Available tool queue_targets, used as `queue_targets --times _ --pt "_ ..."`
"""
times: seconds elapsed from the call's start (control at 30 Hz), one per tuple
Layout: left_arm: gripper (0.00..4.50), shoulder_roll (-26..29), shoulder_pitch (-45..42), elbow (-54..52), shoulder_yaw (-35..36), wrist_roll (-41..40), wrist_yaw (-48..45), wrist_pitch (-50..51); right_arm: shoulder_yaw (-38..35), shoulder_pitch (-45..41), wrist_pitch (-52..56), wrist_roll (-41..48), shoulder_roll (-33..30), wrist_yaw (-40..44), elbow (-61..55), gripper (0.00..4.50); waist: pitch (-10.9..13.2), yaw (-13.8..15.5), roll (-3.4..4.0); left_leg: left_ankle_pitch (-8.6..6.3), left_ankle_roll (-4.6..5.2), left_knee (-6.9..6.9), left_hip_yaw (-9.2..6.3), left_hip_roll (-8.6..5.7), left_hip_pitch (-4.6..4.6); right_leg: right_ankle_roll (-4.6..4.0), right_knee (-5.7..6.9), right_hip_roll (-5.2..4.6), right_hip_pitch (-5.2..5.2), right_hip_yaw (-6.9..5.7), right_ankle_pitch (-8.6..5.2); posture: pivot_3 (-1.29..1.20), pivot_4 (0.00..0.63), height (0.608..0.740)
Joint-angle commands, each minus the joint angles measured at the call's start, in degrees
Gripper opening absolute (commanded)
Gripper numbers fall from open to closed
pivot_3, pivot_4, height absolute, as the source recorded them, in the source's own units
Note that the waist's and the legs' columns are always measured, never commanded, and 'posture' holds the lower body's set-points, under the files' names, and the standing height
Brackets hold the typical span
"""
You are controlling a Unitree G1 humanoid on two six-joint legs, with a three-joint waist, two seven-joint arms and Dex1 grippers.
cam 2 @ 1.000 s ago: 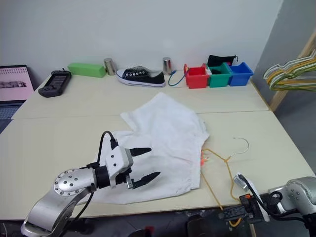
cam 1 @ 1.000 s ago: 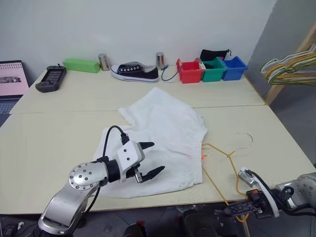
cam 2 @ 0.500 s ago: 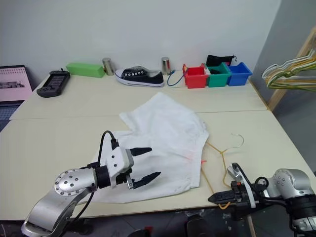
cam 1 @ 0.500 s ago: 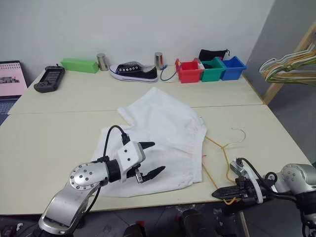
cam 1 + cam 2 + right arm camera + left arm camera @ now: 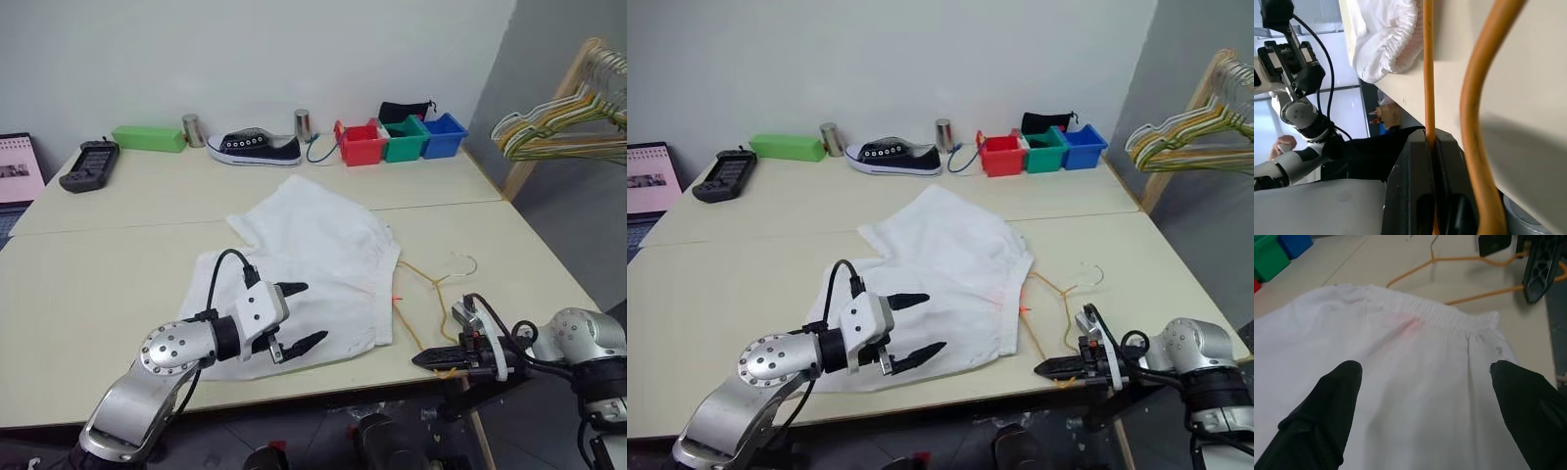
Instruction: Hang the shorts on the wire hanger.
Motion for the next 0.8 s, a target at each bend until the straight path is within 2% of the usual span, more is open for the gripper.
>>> queue_targets --times 0.03,0.33,0.47,0.63,0.8 --pt "4.44 0.17 -0.49 0.60 -0.16 1.83 0.45 -2.11 -0.48 -1.57 -0.62 0.23 -1.07 1.55 -2.15 0.00 -0.02 -0.10 0.00 0.01 0.01 0.00 0.00 0.00 0.00 0.00 0.01 0.00 0.00 -0.01 0.00 -0.23 0.074 0.740" --pt "4.44 0.00 -1.75 0.78 -0.32 2.37 -0.42 -2.80 0.78 -6.10 0.39 -0.24 -1.51 3.83 0.37 0.00 -0.03 -1.66 0.02 0.24 0.39 0.01 0.31 0.02 -0.05 0.27 0.10 0.01 -0.15 0.24 0.24 -0.23 0.060 0.740" --pt "4.44 0.02 -1.92 0.59 -0.18 2.07 -0.37 -2.75 1.92 -7.79 0.70 0.12 -2.53 4.61 1.45 0.00 -0.03 -2.20 0.01 0.26 0.42 0.04 0.81 -0.03 -0.05 0.56 0.09 0.10 -0.36 0.98 0.42 -0.23 0.053 0.740" --pt "4.44 0.14 -1.21 -0.17 -0.12 2.17 -0.17 -2.73 5.19 -8.36 0.96 4.09 -5.50 5.14 1.19 0.00 -0.16 -2.39 -0.18 0.27 0.49 0.14 1.01 -0.09 -0.05 0.65 0.03 0.11 -0.37 1.34 0.47 -0.22 0.050 0.740" --pt "4.44 -0.31 -0.94 -0.95 -0.11 2.19 0.60 -2.23 10.44 -9.01 0.96 11.64 -9.47 4.74 0.44 0.00 -0.18 -2.25 -0.17 0.26 0.51 0.12 1.02 -0.09 -0.14 0.63 0.05 0.18 -0.37 1.44 0.46 -0.23 0.051 0.740"
